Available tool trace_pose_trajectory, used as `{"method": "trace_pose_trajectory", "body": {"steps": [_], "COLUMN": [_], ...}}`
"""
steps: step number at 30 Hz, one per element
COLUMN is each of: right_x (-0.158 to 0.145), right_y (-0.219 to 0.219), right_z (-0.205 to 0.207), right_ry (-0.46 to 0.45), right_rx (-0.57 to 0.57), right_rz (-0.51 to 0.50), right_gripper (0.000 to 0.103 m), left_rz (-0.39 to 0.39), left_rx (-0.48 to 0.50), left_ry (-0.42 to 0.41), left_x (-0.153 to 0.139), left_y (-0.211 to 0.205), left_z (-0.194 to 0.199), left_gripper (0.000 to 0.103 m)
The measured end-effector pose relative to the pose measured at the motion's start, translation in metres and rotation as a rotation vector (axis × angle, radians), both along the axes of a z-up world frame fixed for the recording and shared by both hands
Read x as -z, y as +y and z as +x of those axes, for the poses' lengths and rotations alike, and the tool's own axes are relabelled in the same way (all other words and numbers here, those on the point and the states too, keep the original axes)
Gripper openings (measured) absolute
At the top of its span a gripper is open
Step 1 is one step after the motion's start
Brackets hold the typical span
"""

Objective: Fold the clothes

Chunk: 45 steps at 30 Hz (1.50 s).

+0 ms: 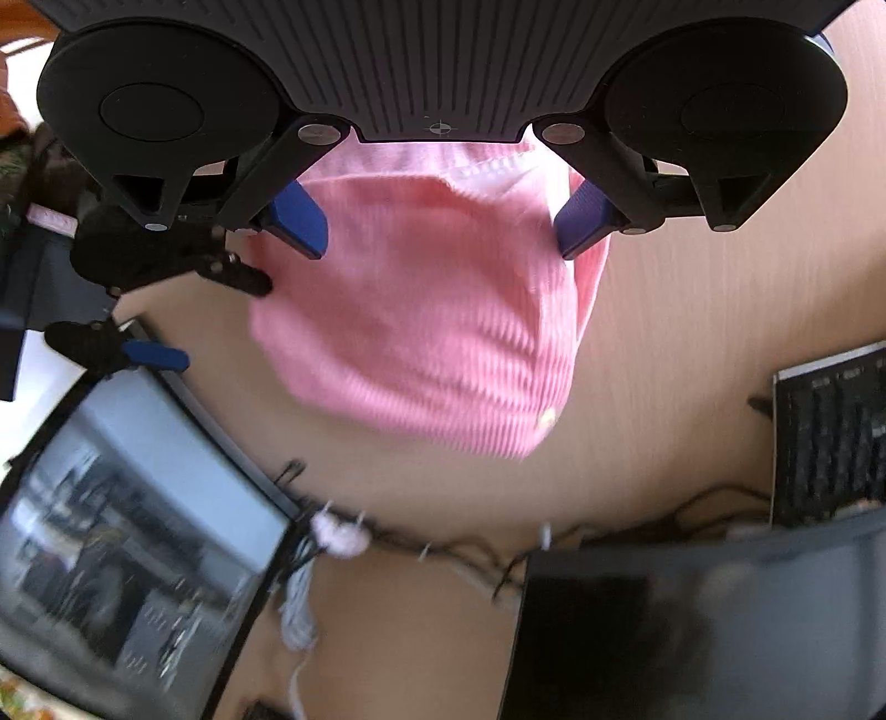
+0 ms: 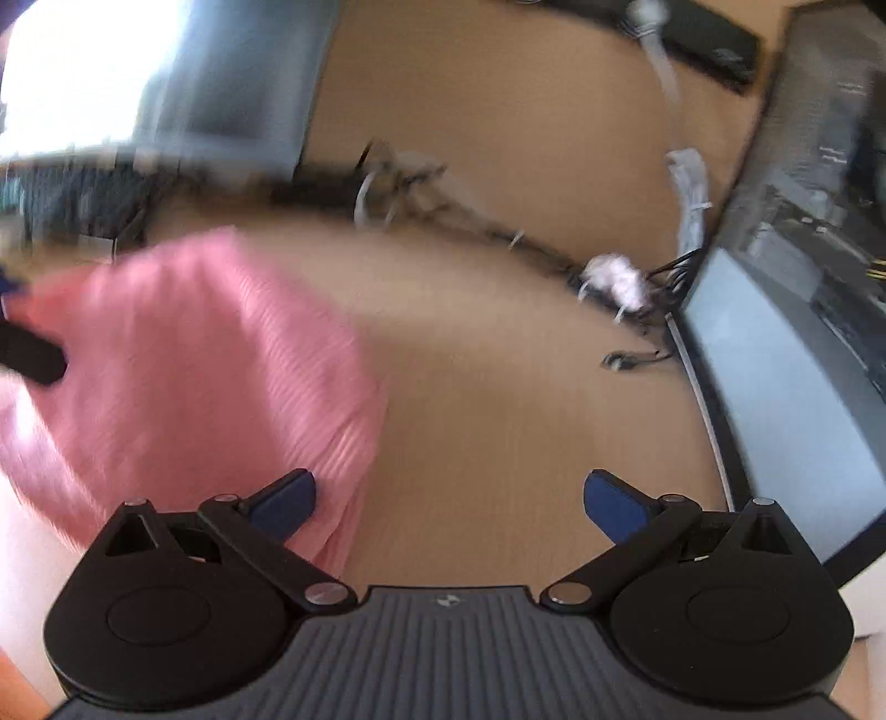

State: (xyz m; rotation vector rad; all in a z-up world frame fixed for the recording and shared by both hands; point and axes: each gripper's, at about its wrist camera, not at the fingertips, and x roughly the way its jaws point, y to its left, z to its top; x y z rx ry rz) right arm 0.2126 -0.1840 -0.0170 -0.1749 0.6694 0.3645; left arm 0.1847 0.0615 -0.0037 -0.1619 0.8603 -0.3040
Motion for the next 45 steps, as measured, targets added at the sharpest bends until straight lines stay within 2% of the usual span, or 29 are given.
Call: {"method": "trace_pose_trajectory", "body": {"steps": [2, 5, 7, 9, 11, 16, 17, 20, 24, 26, 27, 28, 29, 31, 32, 36, 40, 43, 45], "right_x": [-0.01, -0.004, 0.005, 0.016, 0.015, -0.027, -0.033, -0.038, 0.0, 0.017, 0.022, 0.024, 0.025, 0.022, 0.019, -0.01, -0.03, -0.012, 0.01], "right_y": [-0.008, -0.013, -0.013, -0.001, 0.022, 0.071, 0.075, 0.069, 0.042, 0.033, 0.031, 0.027, 0.023, 0.013, 0.007, -0.016, -0.002, 0.026, 0.038], "right_z": [0.002, 0.023, 0.039, 0.044, 0.04, 0.008, 0.009, 0.033, 0.072, 0.081, 0.082, 0.081, 0.081, 0.08, 0.077, 0.055, 0.027, 0.019, 0.026], "right_ry": [0.005, 0.18, 0.301, 0.35, 0.345, 0.161, 0.137, 0.067, 0.155, 0.179, 0.182, 0.179, 0.173, 0.133, 0.116, 0.064, 0.079, 0.147, 0.217], "right_rx": [0.015, 0.004, -0.002, 0.002, -0.027, -0.131, -0.133, -0.075, -0.018, -0.02, -0.024, -0.028, -0.032, -0.01, 0.004, -0.044, -0.18, -0.272, -0.259], "right_rz": [0.074, 0.292, 0.426, 0.452, 0.424, 0.297, 0.272, 0.13, 0.045, 0.006, -0.01, -0.014, -0.013, -0.045, -0.054, 0.015, 0.098, 0.117, 0.1], "right_gripper": [0.103, 0.103, 0.103, 0.086, 0.043, 0.022, 0.022, 0.021, 0.024, 0.037, 0.04, 0.046, 0.057, 0.069, 0.069, 0.071, 0.073, 0.073, 0.073], "left_rz": [0.001, 0.013, -0.009, -0.039, -0.069, -0.142, -0.157, -0.197, -0.202, -0.205, -0.199, -0.191, -0.198, -0.211, -0.213, -0.202, -0.19, -0.181, -0.146], "left_rx": [-0.015, -0.061, -0.072, -0.065, -0.05, -0.023, -0.01, 0.06, 0.153, 0.2, 0.213, 0.214, 0.219, 0.228, 0.226, 0.175, 0.124, 0.085, 0.082], "left_ry": [-0.006, 0.044, 0.077, 0.09, 0.092, 0.094, 0.089, 0.056, 0.041, 0.033, 0.032, 0.024, 0.002, -0.042, -0.047, 0.033, 0.112, 0.172, 0.171], "left_x": [0.0, 0.012, 0.021, 0.027, 0.031, 0.036, 0.035, 0.028, 0.024, 0.022, 0.02, 0.014, 0.006, -0.011, -0.014, 0.006, 0.026, 0.041, 0.043], "left_y": [0.006, 0.012, 0.017, 0.023, 0.03, 0.051, 0.053, 0.048, 0.02, 0.006, 0.0, -0.002, 0.0, 0.005, 0.005, -0.007, -0.02, -0.029, -0.037], "left_z": [0.0, 0.005, 0.005, 0.002, 0.001, -0.001, -0.001, 0.001, 0.003, 0.005, 0.005, 0.005, 0.006, 0.009, 0.014, 0.062, 0.11, 0.146, 0.152], "left_gripper": [0.092, 0.085, 0.084, 0.084, 0.084, 0.079, 0.077, 0.077, 0.078, 0.078, 0.078, 0.078, 0.079, 0.084, 0.087, 0.087, 0.086, 0.087, 0.09]}}
